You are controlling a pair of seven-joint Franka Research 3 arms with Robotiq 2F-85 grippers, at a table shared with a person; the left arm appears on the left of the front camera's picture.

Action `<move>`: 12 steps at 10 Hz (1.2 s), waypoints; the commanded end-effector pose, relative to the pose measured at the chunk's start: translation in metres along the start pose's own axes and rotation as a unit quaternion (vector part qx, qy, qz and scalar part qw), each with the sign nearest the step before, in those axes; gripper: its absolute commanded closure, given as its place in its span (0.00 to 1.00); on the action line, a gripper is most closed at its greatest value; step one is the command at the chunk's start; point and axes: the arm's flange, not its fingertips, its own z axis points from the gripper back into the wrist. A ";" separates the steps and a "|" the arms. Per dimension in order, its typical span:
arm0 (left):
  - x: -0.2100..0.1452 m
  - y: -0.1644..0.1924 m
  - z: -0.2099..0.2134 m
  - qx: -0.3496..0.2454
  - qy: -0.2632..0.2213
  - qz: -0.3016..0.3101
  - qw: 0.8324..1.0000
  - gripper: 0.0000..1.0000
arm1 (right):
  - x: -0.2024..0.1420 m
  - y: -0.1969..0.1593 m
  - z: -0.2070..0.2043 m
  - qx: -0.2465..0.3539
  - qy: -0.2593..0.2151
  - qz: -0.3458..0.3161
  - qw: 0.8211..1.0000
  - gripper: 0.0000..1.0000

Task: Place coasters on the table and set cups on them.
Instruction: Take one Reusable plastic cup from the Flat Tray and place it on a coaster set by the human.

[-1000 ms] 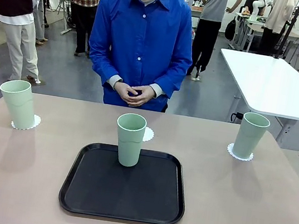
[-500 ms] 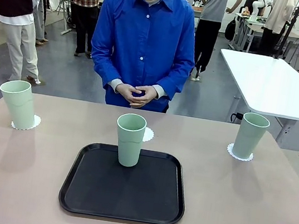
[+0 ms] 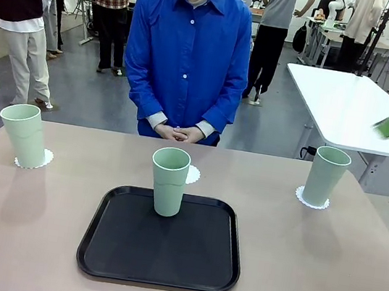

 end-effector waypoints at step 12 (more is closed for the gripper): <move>-0.003 -0.002 0.002 -0.002 0.001 -0.002 1.000 0.00 | 0.050 0.009 -0.238 -0.055 0.110 0.132 0.984 0.00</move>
